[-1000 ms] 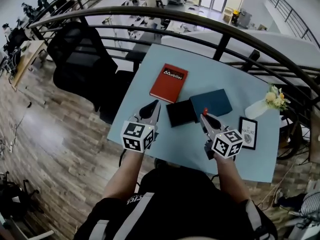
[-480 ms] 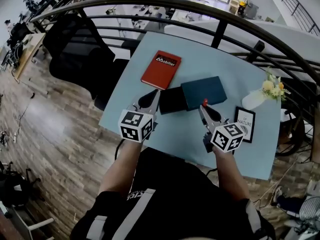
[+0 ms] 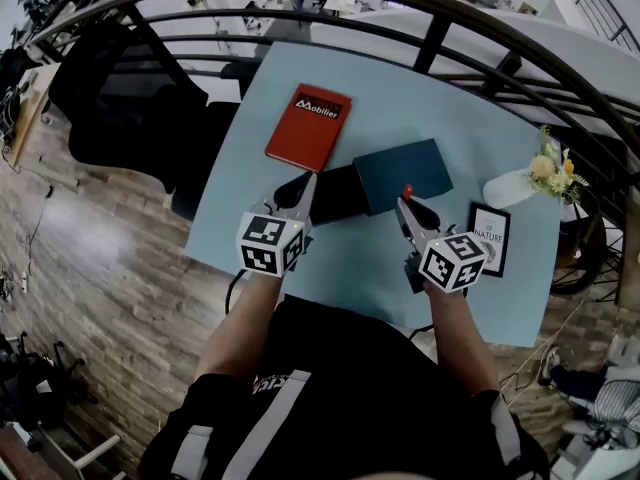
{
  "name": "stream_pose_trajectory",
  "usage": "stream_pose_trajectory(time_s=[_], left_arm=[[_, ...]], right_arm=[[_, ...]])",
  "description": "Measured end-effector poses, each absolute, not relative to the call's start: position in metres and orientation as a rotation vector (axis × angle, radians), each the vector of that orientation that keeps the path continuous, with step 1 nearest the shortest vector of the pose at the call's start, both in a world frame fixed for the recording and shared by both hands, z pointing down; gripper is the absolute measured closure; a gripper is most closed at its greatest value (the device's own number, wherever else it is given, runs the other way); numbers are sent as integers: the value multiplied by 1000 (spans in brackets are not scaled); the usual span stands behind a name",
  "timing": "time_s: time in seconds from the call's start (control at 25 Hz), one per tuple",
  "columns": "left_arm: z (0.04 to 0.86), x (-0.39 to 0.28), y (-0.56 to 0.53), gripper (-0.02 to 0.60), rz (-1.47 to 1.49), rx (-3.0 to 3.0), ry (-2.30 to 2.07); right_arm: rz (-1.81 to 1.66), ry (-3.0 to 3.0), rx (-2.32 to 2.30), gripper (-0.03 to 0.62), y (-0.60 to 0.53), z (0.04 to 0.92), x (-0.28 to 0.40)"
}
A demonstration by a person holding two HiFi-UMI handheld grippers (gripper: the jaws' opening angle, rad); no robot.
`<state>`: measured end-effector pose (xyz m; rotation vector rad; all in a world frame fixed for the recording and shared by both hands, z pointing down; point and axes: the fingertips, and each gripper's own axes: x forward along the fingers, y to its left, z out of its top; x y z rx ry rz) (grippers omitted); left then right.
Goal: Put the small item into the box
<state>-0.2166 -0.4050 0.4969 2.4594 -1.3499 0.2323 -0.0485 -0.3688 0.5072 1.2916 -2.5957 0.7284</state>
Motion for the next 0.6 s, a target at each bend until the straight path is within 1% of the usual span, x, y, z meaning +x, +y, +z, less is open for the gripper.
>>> stream_pose_trajectory(time_s=[0.6], left_arm=[[549,-271,-456,577,285,2427,-1220]], right_arm=[[804,-2374,1173,579,-424,585,-141]])
